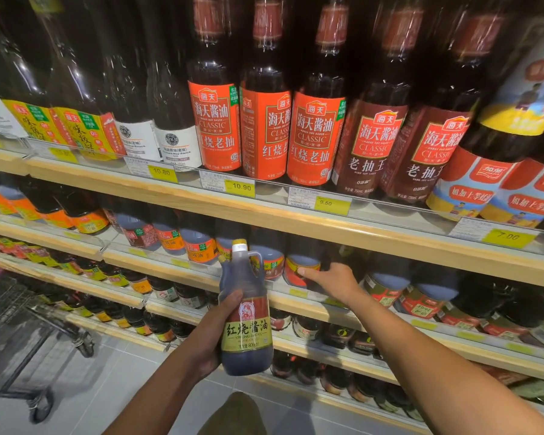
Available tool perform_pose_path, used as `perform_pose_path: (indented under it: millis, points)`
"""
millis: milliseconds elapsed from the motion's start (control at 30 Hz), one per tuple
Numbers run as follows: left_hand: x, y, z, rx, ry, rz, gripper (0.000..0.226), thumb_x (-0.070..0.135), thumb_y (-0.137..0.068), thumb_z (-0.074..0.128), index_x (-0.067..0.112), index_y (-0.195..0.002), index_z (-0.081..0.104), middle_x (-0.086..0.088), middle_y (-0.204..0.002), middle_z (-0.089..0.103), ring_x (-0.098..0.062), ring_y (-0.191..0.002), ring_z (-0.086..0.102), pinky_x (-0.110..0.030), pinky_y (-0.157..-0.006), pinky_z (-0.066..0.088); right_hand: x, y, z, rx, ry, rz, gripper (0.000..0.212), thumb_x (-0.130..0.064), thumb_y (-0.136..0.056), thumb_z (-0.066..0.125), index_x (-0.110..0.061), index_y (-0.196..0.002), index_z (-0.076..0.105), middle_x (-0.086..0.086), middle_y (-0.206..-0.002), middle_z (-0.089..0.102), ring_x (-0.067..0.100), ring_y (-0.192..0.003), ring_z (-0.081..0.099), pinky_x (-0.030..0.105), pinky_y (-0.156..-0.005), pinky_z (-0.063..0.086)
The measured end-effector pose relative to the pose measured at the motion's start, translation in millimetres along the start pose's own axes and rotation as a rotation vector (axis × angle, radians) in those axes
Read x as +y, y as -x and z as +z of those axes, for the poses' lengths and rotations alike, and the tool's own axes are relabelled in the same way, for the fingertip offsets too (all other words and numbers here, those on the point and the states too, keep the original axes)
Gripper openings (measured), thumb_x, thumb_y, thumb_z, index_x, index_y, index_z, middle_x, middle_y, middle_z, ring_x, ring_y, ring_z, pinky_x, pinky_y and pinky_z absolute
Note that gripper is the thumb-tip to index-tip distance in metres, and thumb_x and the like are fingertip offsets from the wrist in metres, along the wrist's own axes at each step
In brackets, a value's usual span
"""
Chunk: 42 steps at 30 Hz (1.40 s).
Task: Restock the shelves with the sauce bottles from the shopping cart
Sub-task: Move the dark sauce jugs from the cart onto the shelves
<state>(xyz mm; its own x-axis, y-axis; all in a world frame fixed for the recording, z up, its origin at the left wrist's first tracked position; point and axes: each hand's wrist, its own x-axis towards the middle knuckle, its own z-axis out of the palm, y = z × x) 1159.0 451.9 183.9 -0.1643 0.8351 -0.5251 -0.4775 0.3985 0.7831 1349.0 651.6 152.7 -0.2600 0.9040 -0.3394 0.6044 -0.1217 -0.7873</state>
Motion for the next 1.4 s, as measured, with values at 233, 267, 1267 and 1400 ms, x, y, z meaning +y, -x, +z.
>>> perform_pose_path:
  millis: [233, 267, 1267, 1400]
  points:
    - [-1.7, 5.8, 19.6, -0.055, -0.030, -0.010, 0.054, 0.046, -0.087, 0.058, 0.009, -0.126, 0.060, -0.020, -0.109, 0.075, -0.033, -0.097, 0.075, -0.041, -0.080, 0.060, -0.8, 27.7, -24.7, 0.059, 0.010, -0.059, 0.033, -0.044, -0.077, 0.083, -0.021, -0.071, 0.060, -0.009, -0.067, 0.059, 0.007, -0.064, 0.056, 0.023, -0.057, 0.041]
    - [-3.7, 6.2, 21.9, -0.054, -0.023, -0.011, 0.057, 0.048, -0.086, 0.059, 0.009, -0.128, 0.060, -0.020, -0.112, 0.074, -0.034, -0.102, 0.073, -0.045, -0.087, 0.058, 4.0, 33.8, -26.5, 0.069, 0.011, -0.110, 0.030, -0.044, -0.077, 0.083, -0.020, -0.081, 0.066, -0.009, -0.076, 0.065, 0.008, -0.073, 0.062, 0.025, -0.065, 0.047]
    - [-19.0, -35.2, 132.1, -0.275, -0.214, -0.065, 0.061, 0.044, -0.087, 0.075, 0.005, -0.131, 0.061, -0.019, -0.122, 0.071, -0.037, -0.113, 0.068, -0.056, -0.104, 0.050, 21.0, 139.8, -61.8, -0.123, -0.519, 0.149, 0.049, -0.053, -0.085, 0.071, -0.012, -0.114, 0.071, 0.003, -0.099, 0.078, 0.011, -0.081, 0.073, 0.021, -0.059, 0.052]
    - [-6.0, -48.0, 131.3, -0.240, -0.417, -0.007, 0.040, 0.054, -0.092, 0.065, 0.029, -0.124, 0.066, -0.001, -0.114, 0.076, -0.029, -0.109, 0.071, -0.052, -0.099, 0.050, 12.5, 123.4, -70.7, -0.096, -0.508, 0.083, 0.029, -0.038, -0.090, 0.072, -0.017, -0.109, 0.068, -0.001, -0.098, 0.077, 0.004, -0.081, 0.073, 0.015, -0.062, 0.053]
